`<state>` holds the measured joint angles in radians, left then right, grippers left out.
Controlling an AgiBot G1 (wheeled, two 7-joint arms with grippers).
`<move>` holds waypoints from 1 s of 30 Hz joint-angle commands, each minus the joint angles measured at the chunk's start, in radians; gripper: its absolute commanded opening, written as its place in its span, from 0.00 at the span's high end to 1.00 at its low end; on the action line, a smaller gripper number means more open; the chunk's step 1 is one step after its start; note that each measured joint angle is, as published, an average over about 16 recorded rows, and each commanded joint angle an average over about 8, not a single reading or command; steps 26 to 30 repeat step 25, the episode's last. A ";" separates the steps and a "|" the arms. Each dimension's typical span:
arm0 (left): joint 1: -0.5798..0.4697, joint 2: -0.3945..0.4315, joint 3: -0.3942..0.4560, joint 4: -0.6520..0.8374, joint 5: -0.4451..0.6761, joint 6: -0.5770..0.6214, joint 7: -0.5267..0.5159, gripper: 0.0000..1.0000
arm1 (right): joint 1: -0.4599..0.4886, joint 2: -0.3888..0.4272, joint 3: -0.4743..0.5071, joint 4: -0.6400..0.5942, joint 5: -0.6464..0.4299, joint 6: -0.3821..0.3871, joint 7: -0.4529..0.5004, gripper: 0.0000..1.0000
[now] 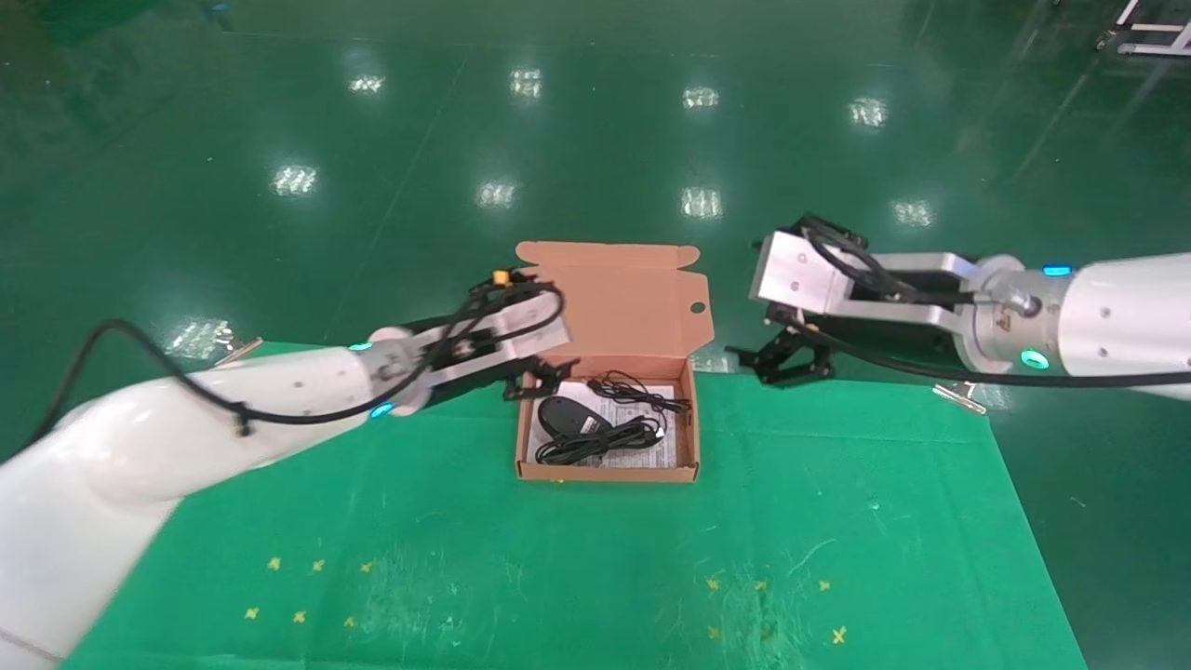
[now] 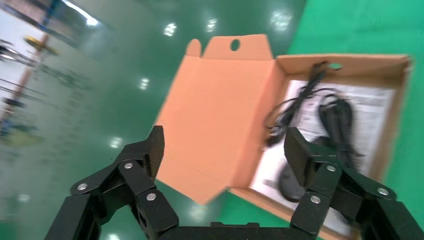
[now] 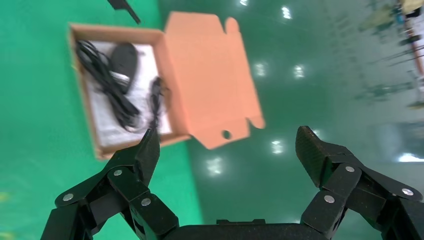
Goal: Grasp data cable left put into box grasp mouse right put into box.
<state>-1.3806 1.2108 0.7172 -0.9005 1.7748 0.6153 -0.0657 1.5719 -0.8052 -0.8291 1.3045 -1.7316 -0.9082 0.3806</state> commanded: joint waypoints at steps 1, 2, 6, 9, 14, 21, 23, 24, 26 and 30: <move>0.012 -0.024 -0.017 -0.015 -0.042 0.035 -0.005 0.00 | -0.020 0.008 0.022 -0.001 0.040 -0.023 -0.008 0.00; 0.018 -0.035 -0.026 -0.023 -0.062 0.052 -0.007 0.00 | -0.029 0.011 0.032 -0.001 0.059 -0.035 -0.011 0.00; 0.042 -0.083 -0.061 -0.053 -0.144 0.122 -0.017 0.00 | -0.069 0.027 0.076 -0.003 0.138 -0.081 -0.027 0.00; 0.061 -0.119 -0.086 -0.076 -0.206 0.174 -0.024 0.00 | -0.098 0.038 0.109 -0.004 0.198 -0.116 -0.038 0.00; 0.091 -0.178 -0.130 -0.114 -0.309 0.261 -0.036 0.00 | -0.147 0.057 0.163 -0.006 0.296 -0.174 -0.057 0.00; 0.133 -0.261 -0.190 -0.167 -0.454 0.383 -0.053 0.00 | -0.216 0.084 0.239 -0.009 0.435 -0.255 -0.084 0.00; 0.142 -0.279 -0.203 -0.178 -0.485 0.409 -0.057 0.00 | -0.231 0.090 0.255 -0.009 0.465 -0.273 -0.090 0.00; 0.145 -0.284 -0.208 -0.182 -0.495 0.418 -0.058 0.00 | -0.236 0.092 0.261 -0.010 0.475 -0.279 -0.091 0.00; 0.148 -0.291 -0.212 -0.186 -0.506 0.427 -0.059 0.00 | -0.241 0.094 0.266 -0.010 0.485 -0.285 -0.093 0.00; 0.148 -0.291 -0.212 -0.186 -0.506 0.427 -0.059 0.00 | -0.241 0.094 0.266 -0.010 0.485 -0.285 -0.093 0.00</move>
